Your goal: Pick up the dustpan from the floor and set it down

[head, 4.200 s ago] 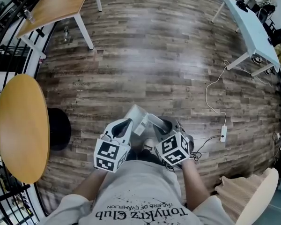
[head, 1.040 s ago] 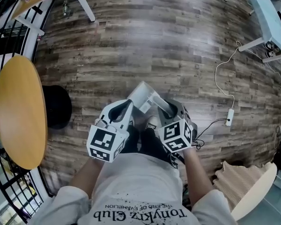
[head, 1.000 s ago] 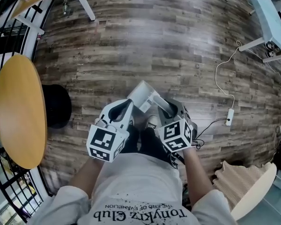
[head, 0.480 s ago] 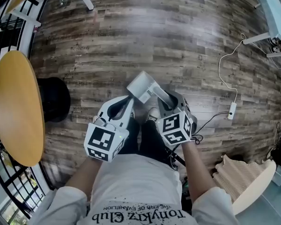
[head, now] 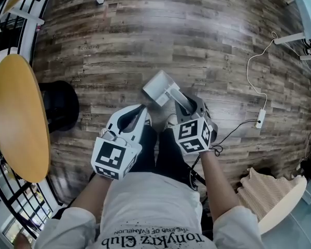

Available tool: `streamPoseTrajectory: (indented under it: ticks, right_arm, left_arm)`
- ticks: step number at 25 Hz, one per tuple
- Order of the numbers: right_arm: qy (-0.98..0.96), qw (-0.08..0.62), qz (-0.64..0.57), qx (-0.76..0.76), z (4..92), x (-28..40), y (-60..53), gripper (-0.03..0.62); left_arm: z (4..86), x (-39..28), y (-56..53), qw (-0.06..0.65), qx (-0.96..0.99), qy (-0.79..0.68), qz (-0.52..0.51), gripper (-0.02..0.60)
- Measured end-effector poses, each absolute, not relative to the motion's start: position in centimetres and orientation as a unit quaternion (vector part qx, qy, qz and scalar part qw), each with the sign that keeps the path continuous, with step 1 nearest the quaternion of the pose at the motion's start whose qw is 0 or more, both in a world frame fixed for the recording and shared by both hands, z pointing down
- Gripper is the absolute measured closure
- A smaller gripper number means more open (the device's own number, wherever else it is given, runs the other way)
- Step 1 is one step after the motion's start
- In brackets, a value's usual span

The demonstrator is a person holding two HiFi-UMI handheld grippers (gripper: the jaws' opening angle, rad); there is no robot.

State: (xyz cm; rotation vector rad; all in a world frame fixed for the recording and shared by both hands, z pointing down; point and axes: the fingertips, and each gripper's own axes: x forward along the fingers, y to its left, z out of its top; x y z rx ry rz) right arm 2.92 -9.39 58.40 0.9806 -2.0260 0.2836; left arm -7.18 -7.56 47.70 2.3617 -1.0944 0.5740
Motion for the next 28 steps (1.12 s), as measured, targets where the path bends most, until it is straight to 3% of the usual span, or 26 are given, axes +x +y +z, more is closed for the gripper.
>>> streamPoseTrajectory:
  ticks: [28]
  right_arm:
    - [-0.782,0.455,0.137,0.403,63.1,5.5,-9.1,0.485]
  left_arm:
    - [48.4,-6.9,-7.2,0.244,0.860,-0.394,0.213,0.558]
